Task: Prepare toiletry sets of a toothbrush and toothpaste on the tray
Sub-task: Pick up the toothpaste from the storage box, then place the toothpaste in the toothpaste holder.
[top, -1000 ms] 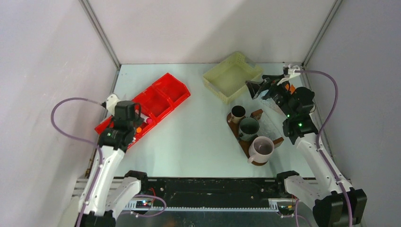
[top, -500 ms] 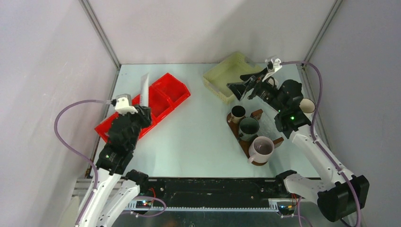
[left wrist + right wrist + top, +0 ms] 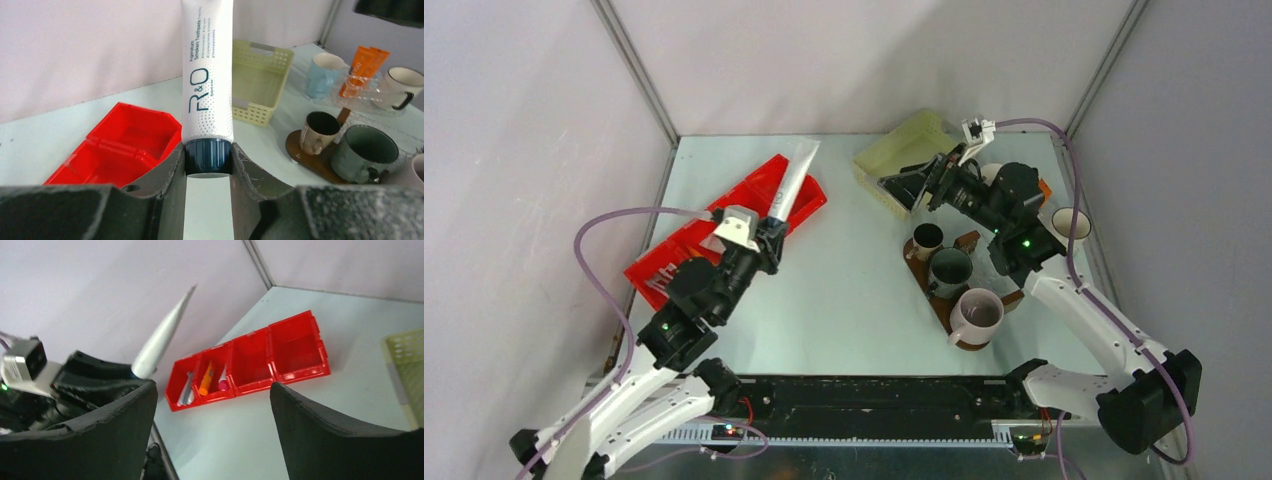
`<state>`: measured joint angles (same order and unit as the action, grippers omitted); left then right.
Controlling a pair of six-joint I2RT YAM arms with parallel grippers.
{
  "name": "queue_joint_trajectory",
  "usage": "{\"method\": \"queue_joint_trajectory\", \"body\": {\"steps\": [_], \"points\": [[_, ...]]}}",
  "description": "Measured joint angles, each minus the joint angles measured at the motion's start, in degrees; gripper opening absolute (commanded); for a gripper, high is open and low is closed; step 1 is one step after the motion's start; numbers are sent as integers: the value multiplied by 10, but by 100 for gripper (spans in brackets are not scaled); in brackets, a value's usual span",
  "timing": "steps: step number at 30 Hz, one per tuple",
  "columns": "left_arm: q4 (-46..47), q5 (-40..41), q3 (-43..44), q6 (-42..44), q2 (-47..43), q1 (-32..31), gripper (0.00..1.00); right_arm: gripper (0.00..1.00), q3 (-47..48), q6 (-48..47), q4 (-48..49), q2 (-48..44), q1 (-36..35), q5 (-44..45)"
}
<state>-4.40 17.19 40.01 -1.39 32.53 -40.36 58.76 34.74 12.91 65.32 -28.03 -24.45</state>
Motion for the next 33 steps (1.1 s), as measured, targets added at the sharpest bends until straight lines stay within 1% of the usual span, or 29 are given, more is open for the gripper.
{"method": "queue_joint_trajectory", "body": {"steps": [6, 11, 17, 21, 23, 24, 25, 26, 27, 28, 29, 31, 32, 33], "points": [[44, 43, 0, 93, 39, -97, 0, 84, 18, 75, 4, 14, -13, 14], [70, 83, 0, 158, 68, -158, 0, 82, 21, 123, 14, 21, -22, 29], [100, 111, 0, 210, 104, -210, 0, 80, 23, 161, 26, 45, -31, 44], [116, 121, 1, 231, 124, -235, 0, 75, 23, 174, 27, 57, -32, 57], [124, 124, 1, 240, 132, -245, 0, 69, 23, 178, 26, 63, -32, 61], [128, 125, 1, 244, 134, -248, 0, 65, 23, 180, 27, 66, -32, 63], [131, 126, 1, 246, 136, -251, 0, 62, 23, 182, 27, 67, -32, 65], [133, 127, 1, 249, 138, -253, 0, 57, 23, 184, 27, 70, -32, 66], [136, 127, 1, 251, 140, -255, 0, 53, 23, 187, 27, 71, -32, 67], [136, 127, 1, 253, 140, -256, 0, 47, 23, 189, 27, 73, -32, 67], [137, 127, 1, 254, 141, -257, 0, 44, 23, 191, 27, 75, -32, 67], [143, 127, 1, 255, 143, -259, 0, 31, 23, 197, 28, 78, -32, 66], [144, 127, 1, 255, 144, -260, 0, 28, 23, 199, 28, 79, -31, 66], [146, 127, 1, 256, 145, -261, 2, 20, 23, 201, 29, 80, -31, 65]]}}
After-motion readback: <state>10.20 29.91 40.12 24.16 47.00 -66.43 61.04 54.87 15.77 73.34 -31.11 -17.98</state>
